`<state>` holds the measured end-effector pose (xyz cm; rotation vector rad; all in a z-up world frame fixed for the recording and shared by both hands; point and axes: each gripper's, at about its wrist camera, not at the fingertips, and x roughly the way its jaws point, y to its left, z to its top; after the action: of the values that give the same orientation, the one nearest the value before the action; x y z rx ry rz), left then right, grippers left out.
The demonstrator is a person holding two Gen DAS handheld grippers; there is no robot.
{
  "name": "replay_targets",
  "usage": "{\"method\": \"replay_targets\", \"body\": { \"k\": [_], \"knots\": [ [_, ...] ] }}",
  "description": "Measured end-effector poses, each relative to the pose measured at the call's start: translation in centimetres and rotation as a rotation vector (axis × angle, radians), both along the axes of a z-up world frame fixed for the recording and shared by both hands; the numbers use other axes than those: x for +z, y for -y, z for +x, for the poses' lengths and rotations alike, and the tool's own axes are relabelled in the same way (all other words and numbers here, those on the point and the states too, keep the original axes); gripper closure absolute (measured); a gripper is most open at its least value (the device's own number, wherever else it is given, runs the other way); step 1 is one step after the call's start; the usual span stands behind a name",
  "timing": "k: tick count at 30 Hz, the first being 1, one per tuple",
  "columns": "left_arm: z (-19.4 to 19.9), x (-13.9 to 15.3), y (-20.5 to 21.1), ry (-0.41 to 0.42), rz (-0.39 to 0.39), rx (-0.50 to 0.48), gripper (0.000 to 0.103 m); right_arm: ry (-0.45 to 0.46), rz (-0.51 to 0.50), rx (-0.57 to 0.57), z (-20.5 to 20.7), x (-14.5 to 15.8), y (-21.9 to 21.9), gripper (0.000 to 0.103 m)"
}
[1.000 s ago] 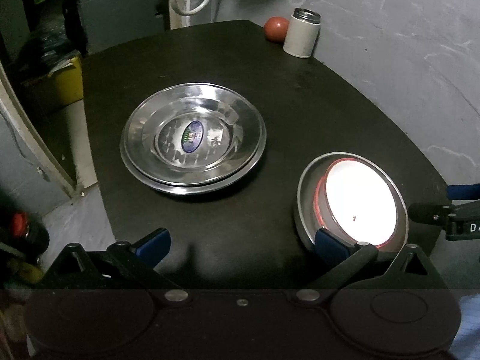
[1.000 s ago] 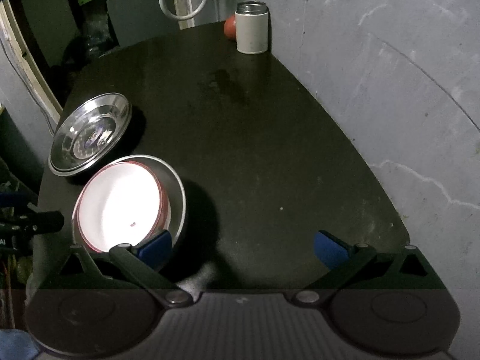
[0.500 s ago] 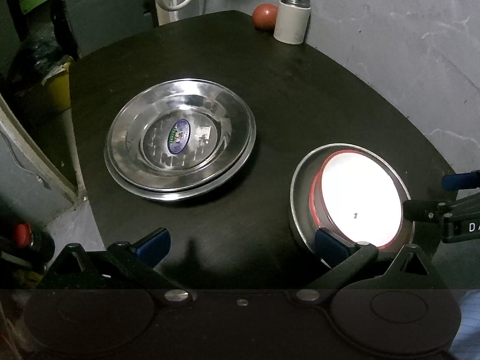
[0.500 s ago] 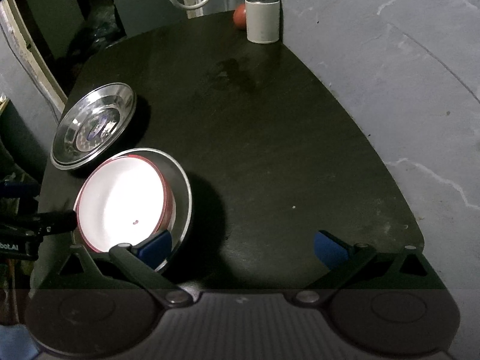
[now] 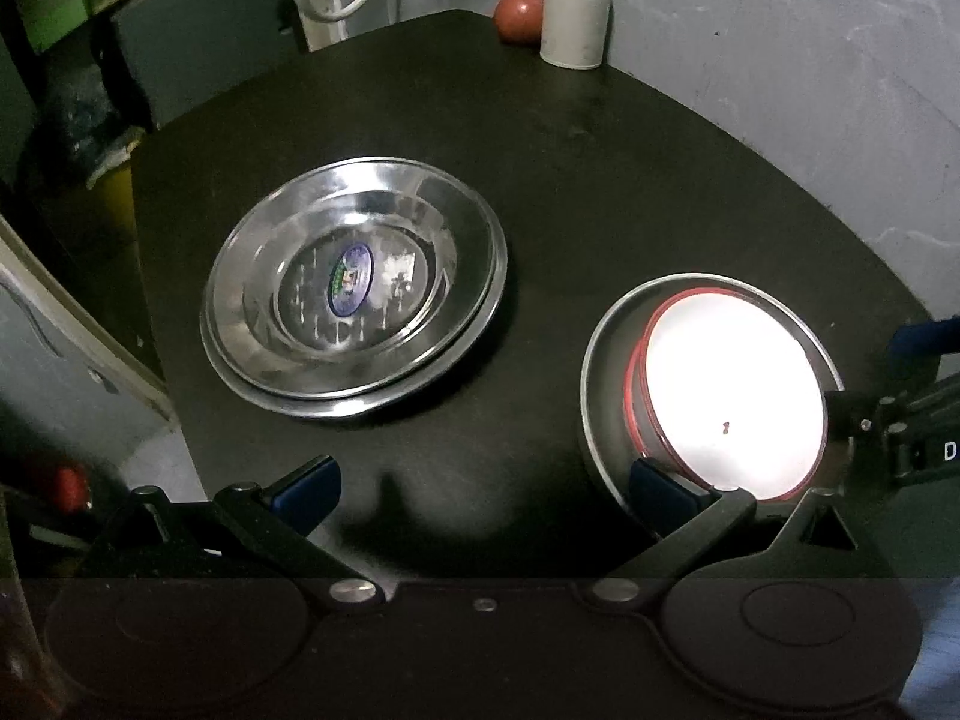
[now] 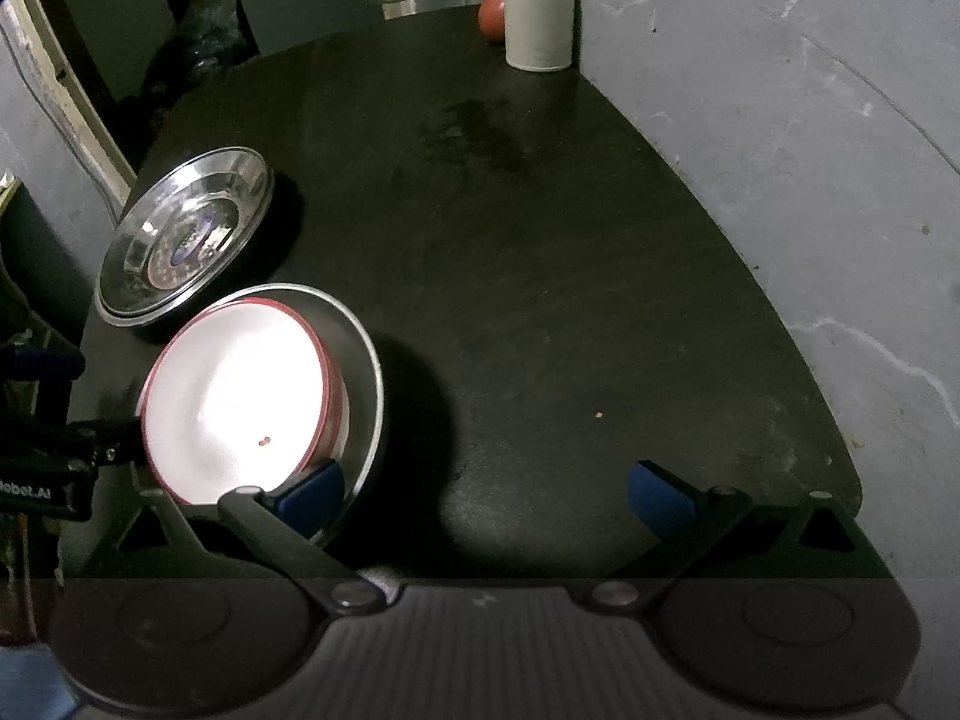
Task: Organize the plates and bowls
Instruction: 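Move both grippers to the rim of the steel mixing bowl, then grasp the steel bowl rim with the left gripper while the right gripper grasps it too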
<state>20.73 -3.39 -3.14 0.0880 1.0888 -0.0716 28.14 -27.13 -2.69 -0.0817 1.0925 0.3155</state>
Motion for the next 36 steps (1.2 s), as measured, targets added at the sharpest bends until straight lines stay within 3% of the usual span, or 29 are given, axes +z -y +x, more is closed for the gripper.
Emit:
{"method": "replay_targets", "body": {
  "k": [11, 17, 33, 36],
  "knots": [
    [0.16, 0.13, -0.06, -0.011, -0.005, 0.010, 0.002, -0.005, 0.005, -0.002, 0.11, -0.15, 0.11, 0.000],
    [0.24, 0.23, -0.04, -0.016, -0.016, 0.013, 0.009, 0.007, -0.019, 0.011, 0.01, 0.02, -0.18, 0.000],
    [0.05, 0.48, 0.06, -0.004, -0.067, 0.013, 0.029, -0.014, 0.109, 0.069, -0.31, 0.53, 0.28, 0.035],
    [-0.02, 0.60, 0.18, -0.002, -0.068, 0.002, 0.033, -0.014, 0.129, 0.081, -0.47, 0.69, 0.14, 0.050]
  ]
}}
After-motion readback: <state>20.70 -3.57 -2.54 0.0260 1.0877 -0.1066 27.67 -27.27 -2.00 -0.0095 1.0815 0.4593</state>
